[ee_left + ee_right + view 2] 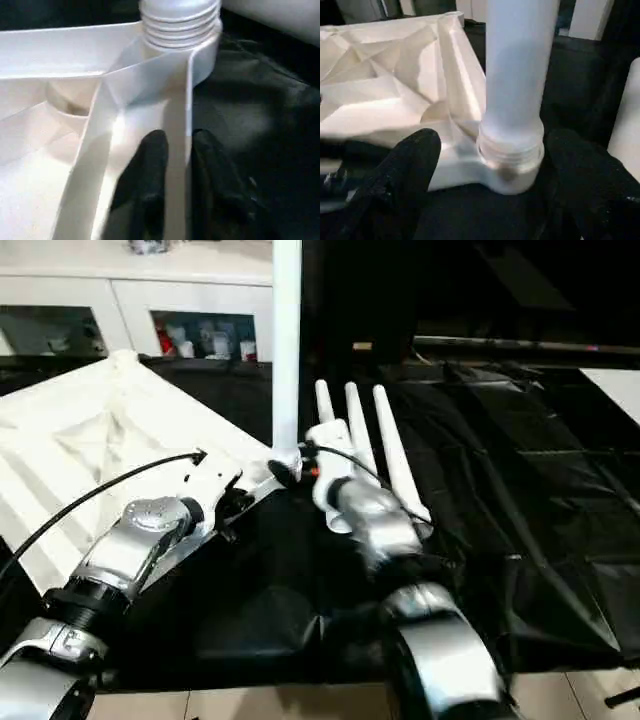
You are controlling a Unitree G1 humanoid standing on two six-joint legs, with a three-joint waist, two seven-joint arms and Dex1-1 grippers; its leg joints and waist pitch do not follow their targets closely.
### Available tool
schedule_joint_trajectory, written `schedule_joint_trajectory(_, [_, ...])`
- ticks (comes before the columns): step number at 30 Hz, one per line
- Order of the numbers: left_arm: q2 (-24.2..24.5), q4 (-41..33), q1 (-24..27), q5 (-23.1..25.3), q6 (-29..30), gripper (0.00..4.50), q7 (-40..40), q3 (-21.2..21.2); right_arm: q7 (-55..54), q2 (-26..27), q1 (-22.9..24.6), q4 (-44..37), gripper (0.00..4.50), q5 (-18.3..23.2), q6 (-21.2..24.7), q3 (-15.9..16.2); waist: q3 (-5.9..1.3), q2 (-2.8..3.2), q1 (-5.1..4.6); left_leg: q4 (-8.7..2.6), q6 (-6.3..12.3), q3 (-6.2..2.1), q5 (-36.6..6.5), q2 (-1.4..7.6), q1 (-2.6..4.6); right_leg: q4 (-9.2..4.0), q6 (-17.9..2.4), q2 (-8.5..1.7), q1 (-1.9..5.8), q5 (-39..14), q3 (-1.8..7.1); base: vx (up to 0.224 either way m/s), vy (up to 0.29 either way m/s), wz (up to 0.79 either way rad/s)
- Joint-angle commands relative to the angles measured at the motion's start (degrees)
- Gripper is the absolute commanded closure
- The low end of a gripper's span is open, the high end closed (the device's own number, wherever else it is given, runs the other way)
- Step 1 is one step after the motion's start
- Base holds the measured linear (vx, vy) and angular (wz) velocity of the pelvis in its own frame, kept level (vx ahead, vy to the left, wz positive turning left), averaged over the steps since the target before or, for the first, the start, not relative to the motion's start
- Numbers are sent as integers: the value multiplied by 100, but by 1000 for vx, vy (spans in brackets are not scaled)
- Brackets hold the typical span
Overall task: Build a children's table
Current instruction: Rotate leg to tighten
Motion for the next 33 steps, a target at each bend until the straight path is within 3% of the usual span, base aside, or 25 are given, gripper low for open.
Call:
schedule_joint_trajectory(1, [127, -71, -182, -85, -32, 323, 164, 305, 92, -51, 68, -398, 69, 76, 180, 71, -362, 62, 71, -331, 189, -45, -747, 117, -25, -446, -896, -491, 390, -580, 345, 0, 0, 0])
schedule_joint_trajectory(2, [192, -115, -191, -97, -22, 323, 127, 337, 166, -63, 165, -643, 69, 101, 309, 112, -370, 124, 85, -323, 183, -49, -744, 121, -18, -440, -912, -501, 377, -537, 346, 0, 0, 0])
schedule_joint_trajectory(3, [269, -131, -198, -103, -25, 310, 106, 367, 225, -82, 239, -825, 69, 110, 401, 152, -381, 86, 76, -314, 201, -46, -682, 118, -19, -422, -933, -486, 389, -342, 348, 0, 0, 0])
schedule_joint_trajectory(5, [506, -167, -198, -90, -67, 308, 20, 416, 335, -134, 394, -1190, 69, 105, 573, 250, -379, 150, 70, -315, 226, -69, -600, 117, -34, -381, -975, -479, 397, -38, 341, 0, 0, 0])
schedule_joint_trajectory(6, [535, -181, -192, -94, -63, 280, -10, 417, 337, -140, 406, -1212, 69, 102, 585, 255, -379, 139, 58, -314, 224, -59, -613, 114, -31, -393, -985, -473, 393, -33, 337, 0, 0, 0])
schedule_joint_trajectory(8, [953, -410, -88, -176, -41, 270, -458, 471, 362, -228, 567, -1519, 69, 81, 756, 316, -372, 197, 58, -311, 172, -60, -673, 116, -15, -390, -1046, -479, 381, -51, 341, 0, 0, 0])
schedule_joint_trajectory(15, [1463, -1064, 274, -612, 354, 214, -1465, 495, 438, -308, 848, -1949, 69, 21, 1056, 460, -342, 207, 119, -332, 32, -46, -757, 140, 10, -383, -1107, -483, 361, -156, 355, 0, 0, 0])
schedule_joint_trajectory(17, [1556, -1086, 294, -570, 396, 205, -1360, 520, 440, -321, 878, -2007, 69, 12, 1113, 489, -340, 219, 130, -336, 8, -45, -804, 131, 10, -387, -1078, -477, 360, -165, 353, 0, 0, 0])
schedule_joint_trajectory(18, [1620, -1086, 302, -521, 384, 190, -1294, 535, 442, -334, 905, -2065, 69, 11, 1158, 512, -334, 176, 128, -342, 9, -43, -827, 130, 7, -395, -1045, -472, 367, -213, 352, 0, 0, 0])
schedule_joint_trajectory(22, [1991, -669, 161, 52, 300, 161, -401, 811, 634, -406, 990, -2281, 69, -15, 1331, 731, -332, 200, 140, -341, -5, -60, -863, 114, 4, -420, -831, -477, 374, -473, 354, 0, 0, 0])
schedule_joint_trajectory(23, [2016, -665, 156, 73, 316, 161, -342, 838, 650, -411, 998, -2296, 69, -19, 1337, 749, -335, 165, 136, -341, 8, -61, -811, 101, -9, -414, -782, -459, 389, -460, 350, 0, 0, 0])
schedule_joint_trajectory(24, [2134, -663, 142, 150, 397, 161, -107, 956, 716, -431, 1032, -2357, 69, -30, 1367, 821, -338, 181, 136, -343, -4, -71, -801, 111, -8, -402, -764, -460, 388, -442, 346, 0, 0, 0])
schedule_joint_trajectory(30, [2816, -916, 360, 452, 648, 161, 465, 1343, 682, -427, 1069, -2345, 69, -117, 1421, 935, -337, 171, 94, -328, 28, -74, -659, 118, -4, -373, -885, -473, 363, -283, 347, 0, 0, 0])
schedule_joint_trajectory(31, [2934, -975, 432, 505, 668, 161, 519, 1396, 650, -420, 1062, -2314, 69, -144, 1439, 953, -329, 136, 99, -331, 36, -62, -693, 126, 8, -388, -907, -475, 349, -341, 349, 0, 0, 0])
schedule_joint_trajectory(33, [3109, -1062, 559, 599, 742, 161, 532, 1434, 560, -398, 1015, -2186, 69, -205, 1444, 987, -324, 165, 113, -341, 17, -67, -754, 134, 13, -385, -904, -481, 331, -463, 350, 0, 0, 0])
